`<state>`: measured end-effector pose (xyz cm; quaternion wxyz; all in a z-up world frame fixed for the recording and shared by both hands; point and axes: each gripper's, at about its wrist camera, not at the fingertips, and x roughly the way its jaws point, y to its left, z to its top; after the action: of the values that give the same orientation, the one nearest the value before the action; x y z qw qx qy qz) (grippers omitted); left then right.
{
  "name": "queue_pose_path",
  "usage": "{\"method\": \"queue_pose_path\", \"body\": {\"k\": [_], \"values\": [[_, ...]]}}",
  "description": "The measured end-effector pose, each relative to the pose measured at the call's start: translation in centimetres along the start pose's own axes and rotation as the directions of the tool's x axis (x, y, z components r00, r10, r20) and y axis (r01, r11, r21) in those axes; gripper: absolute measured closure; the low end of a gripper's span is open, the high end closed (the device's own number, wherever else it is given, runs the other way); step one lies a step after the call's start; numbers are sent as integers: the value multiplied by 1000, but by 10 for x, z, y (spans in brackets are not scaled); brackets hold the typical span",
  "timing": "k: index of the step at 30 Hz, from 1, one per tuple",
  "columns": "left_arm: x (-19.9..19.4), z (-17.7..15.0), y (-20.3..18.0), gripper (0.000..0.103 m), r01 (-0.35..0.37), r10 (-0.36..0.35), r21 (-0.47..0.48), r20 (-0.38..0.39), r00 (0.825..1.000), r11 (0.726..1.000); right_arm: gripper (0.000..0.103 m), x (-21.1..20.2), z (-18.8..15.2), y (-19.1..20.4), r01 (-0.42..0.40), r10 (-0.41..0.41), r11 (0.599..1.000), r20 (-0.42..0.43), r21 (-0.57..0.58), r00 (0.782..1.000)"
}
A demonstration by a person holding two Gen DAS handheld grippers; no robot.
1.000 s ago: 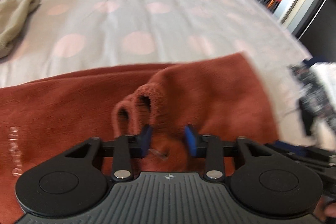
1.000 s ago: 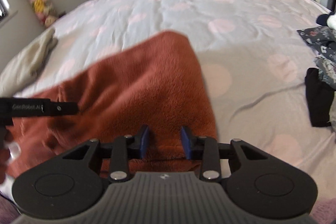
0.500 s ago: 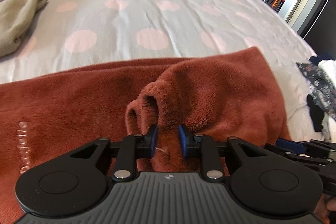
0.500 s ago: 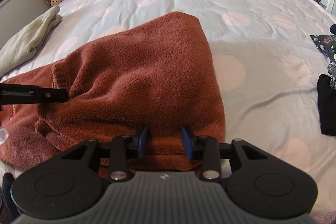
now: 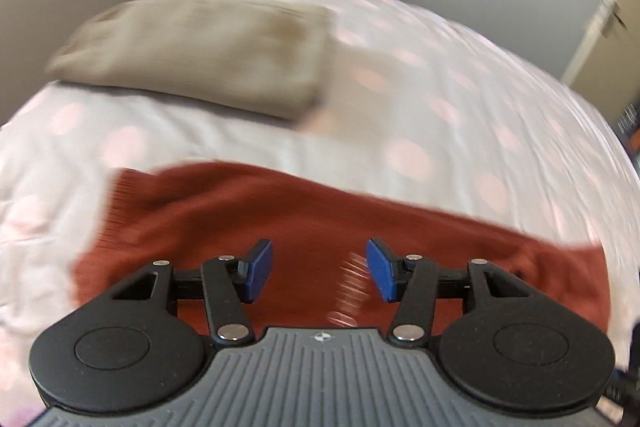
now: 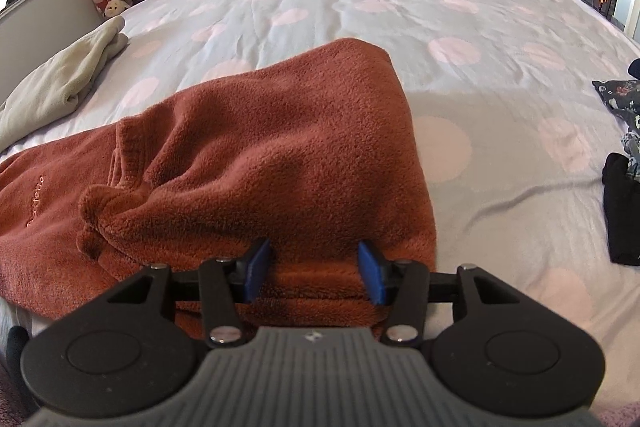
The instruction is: Fold clothes
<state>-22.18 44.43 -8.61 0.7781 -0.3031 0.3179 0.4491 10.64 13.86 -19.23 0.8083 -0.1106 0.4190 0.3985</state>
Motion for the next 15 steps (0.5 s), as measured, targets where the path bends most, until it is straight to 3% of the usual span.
{"method": "queue_pose_path", "body": {"k": [3, 5, 9, 12, 15], "values": [[-7, 13, 47, 52, -54, 55, -127, 0, 998, 990, 50, -1, 0, 2, 9, -9, 1000, 2, -8, 1000], [-10, 16, 77, 47, -101, 100, -220, -16, 995, 970, 50, -1, -1, 4, 19, -19, 1000, 3, -21, 1000], [-8, 9, 130, 46, -153, 137, -404, -67, 988, 902, 50, -1, -1, 9, 40, -40, 998, 2, -47, 999], [-3, 1, 159, 44, -182, 141, -488, -120, 983, 853, 50, -1, -1, 9, 45, -45, 998, 2, -52, 999], [2, -12, 179, 44, -181, 99, -574, -171, 980, 798, 50, -1, -1, 10, 48, -48, 997, 0, -54, 999]]}}
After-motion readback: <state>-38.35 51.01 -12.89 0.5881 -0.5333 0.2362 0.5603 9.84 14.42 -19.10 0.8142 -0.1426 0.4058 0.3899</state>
